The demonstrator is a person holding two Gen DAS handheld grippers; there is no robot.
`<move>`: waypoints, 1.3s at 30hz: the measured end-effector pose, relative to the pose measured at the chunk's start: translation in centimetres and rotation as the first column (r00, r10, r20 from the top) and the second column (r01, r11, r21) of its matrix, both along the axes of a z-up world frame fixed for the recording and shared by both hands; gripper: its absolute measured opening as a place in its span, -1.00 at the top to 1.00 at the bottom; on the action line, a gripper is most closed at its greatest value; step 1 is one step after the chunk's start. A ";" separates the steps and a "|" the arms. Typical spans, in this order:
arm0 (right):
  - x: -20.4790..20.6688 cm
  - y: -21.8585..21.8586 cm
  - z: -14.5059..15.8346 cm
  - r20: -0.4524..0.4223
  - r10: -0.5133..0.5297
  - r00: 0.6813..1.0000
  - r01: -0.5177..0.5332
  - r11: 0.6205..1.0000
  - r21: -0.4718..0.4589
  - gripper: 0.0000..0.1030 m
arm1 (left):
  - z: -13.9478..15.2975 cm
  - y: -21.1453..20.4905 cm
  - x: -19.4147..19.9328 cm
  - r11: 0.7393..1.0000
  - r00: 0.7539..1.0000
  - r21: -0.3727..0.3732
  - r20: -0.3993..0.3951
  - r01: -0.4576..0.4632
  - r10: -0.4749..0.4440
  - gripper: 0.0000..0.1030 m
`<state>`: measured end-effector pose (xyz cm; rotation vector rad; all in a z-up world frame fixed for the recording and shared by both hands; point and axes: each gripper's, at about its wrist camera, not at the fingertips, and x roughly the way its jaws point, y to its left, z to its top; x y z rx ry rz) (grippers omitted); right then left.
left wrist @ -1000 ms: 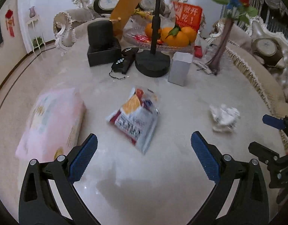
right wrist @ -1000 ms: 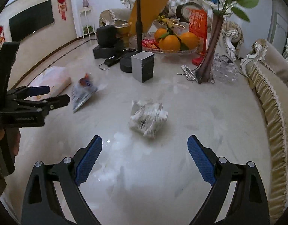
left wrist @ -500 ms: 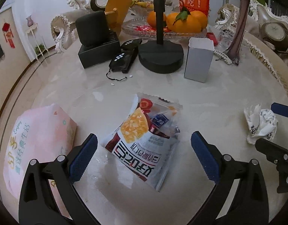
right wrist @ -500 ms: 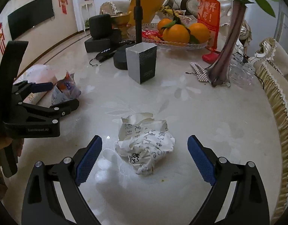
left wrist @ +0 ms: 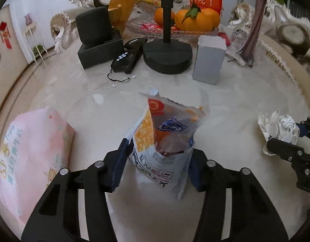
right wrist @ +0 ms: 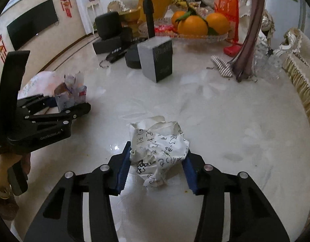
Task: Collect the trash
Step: 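Grasp the snack bag with the left tool while the right tool grasps the crumpled paper, then carry the snack bag and paper over the wastebasket and open both tools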
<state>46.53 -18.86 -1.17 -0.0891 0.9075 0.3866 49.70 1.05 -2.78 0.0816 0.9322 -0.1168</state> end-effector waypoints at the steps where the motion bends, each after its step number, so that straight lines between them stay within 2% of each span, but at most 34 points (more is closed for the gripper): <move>1: -0.3 0.0 0.3 0.003 0.004 1.000 -0.004 1.000 0.005 0.12 | 0.3 0.0 -0.3 1.000 1.000 -0.003 0.010 0.000 0.000 0.01; 6: -3.1 0.1 2.4 0.045 0.026 0.999 -0.026 1.000 -0.009 0.12 | 3.1 -0.3 -3.0 1.000 0.998 -0.015 0.055 0.017 -0.016 0.02; 12: -10.5 0.5 4.1 0.095 0.097 0.991 -0.094 0.995 -0.031 0.12 | 6.7 -0.9 -10.7 0.997 0.991 -0.024 0.112 0.071 -0.068 0.02; 19: -22.6 0.3 6.2 0.147 0.170 0.975 -0.167 0.985 -0.028 0.12 | 9.1 -0.3 -23.3 0.994 0.982 -0.044 0.163 0.104 -0.096 0.01; 22: -29.7 0.2 7.0 0.174 0.224 0.959 -0.227 0.974 -0.006 0.12 | 9.0 0.1 -30.1 0.989 0.979 -0.071 0.165 0.130 -0.117 0.01; 25: -37.0 -0.2 6.8 0.162 0.287 0.944 -0.294 0.955 0.020 0.12 | 8.4 0.4 -37.6 0.981 0.975 -0.097 0.166 0.167 -0.150 0.01; 28: -42.5 -0.7 4.8 0.094 0.311 0.946 -0.318 0.946 0.072 0.12 | 6.7 0.6 -44.4 0.977 0.976 -0.107 0.143 0.182 -0.166 0.01; 30: -44.7 -0.6 2.5 0.027 0.313 0.949 -0.314 0.946 0.078 0.12 | 4.3 0.7 -47.8 0.978 0.985 -0.132 0.079 0.161 -0.152 0.01; 32: -45.7 -0.4 -0.7 -0.071 0.305 0.950 -0.299 0.951 0.085 0.12 | 1.0 0.8 -49.5 0.977 0.991 -0.171 -0.021 0.129 -0.135 0.01; 34: -45.3 0.1 -4.3 -0.163 0.279 0.946 -0.271 0.960 0.071 0.12 | -2.2 0.2 -49.7 0.977 0.985 -0.183 -0.106 0.114 -0.135 0.01; 36: -44.4 1.0 -8.1 -0.243 0.256 0.936 -0.261 0.965 0.013 0.12 | -6.1 -0.9 -49.0 0.981 0.970 -0.166 -0.200 0.105 -0.138 0.01; 39: -42.2 1.9 -12.5 -0.332 0.219 0.917 -0.244 0.969 -0.036 0.12 | -11.6 -2.3 -47.4 0.986 0.933 -0.129 -0.330 0.104 -0.141 -0.01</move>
